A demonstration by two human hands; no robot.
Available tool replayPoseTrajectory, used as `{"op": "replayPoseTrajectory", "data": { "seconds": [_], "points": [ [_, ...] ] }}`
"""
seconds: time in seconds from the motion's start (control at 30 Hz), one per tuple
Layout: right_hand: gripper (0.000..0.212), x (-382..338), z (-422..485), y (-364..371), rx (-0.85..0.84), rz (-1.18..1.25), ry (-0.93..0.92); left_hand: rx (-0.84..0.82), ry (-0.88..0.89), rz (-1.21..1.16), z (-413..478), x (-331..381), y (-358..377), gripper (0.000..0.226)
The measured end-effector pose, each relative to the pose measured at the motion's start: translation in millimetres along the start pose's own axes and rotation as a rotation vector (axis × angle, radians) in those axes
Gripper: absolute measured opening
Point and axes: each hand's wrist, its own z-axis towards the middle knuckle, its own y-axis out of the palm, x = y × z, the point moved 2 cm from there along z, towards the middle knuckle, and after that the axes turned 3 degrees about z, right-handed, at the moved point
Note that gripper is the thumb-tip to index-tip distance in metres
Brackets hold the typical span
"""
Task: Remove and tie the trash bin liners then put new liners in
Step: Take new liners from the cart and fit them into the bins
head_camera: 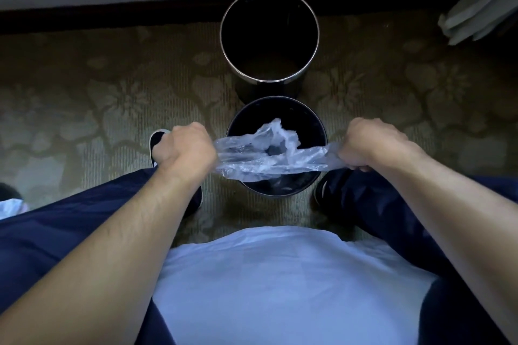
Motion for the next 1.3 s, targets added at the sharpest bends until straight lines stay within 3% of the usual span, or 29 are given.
{"op": "replayPoseTrajectory", "data": {
  "seconds": [0.1,0.17,0.3,0.4,0.47,0.53,0.6,0.67,0.73,0.9,1.07,1.13,1.23,1.3],
  "points": [
    [0.007,-4.9,5.0,2.4,0.0,0.014,-0.025,-0.041,0.071,0.051,-16.9,8.2,-20.1,0.053],
    [0.006,-9.6,7.6,3.5,-0.01,0.03,-0.053,0.042,0.179,0.087,-35.9,16.2,-39.0,0.064],
    [0.008,-15.5,5.6,3.0,-0.002,0.026,-0.103,0.382,0.639,0.043,-69.1,39.9,-29.7,0.028],
    [0.005,-14.5,3.5,3.1,0.052,0.004,-0.121,0.222,0.85,0.043,-51.3,47.8,11.2,0.029],
    [0.015,-12.4,3.4,5.4,0.083,0.013,-0.15,0.028,0.867,0.051,-37.7,45.4,28.2,0.034],
    [0.038,-13.1,3.4,4.3,0.165,0.012,-0.231,-0.121,0.869,0.052,-31.4,41.2,36.9,0.039],
    [0.05,-20.3,-5.3,-1.9,0.304,0.058,-0.438,-0.199,0.873,0.068,-30.8,38.8,40.5,0.044],
    [0.037,-32.9,-22.0,-7.9,0.373,0.133,-0.75,-0.209,0.862,0.066,-30.5,39.8,38.5,0.045],
    [0.021,-43.7,-33.1,-2.0,0.248,0.127,-0.962,-0.223,0.837,0.079,-28.2,42.0,36.3,0.034],
    [0.028,-34.2,-6.5,40.2,-0.069,-0.238,-0.888,-0.431,0.818,-0.018,-23.7,42.4,31.0,0.051],
    [0.083,-23.8,5.5,52.2,-0.271,-0.363,-0.764,-0.395,0.759,-0.005,-12.2,39.1,40.7,0.038],
    [0.067,-24.1,7.6,63.1,-0.178,-0.482,-0.776,-0.423,0.775,0.007,-12.4,37.3,45.7,0.034],
    [0.02,-27.5,12.6,71.2,0.036,-0.476,-0.86,-0.451,0.802,0.029,-13.7,34.8,50.3,0.031],
    [0.013,-27.8,15.3,69.7,0.036,-0.426,-0.855,-0.447,0.822,0.054,-11.2,32.9,51.9,0.029]
  ]
}}
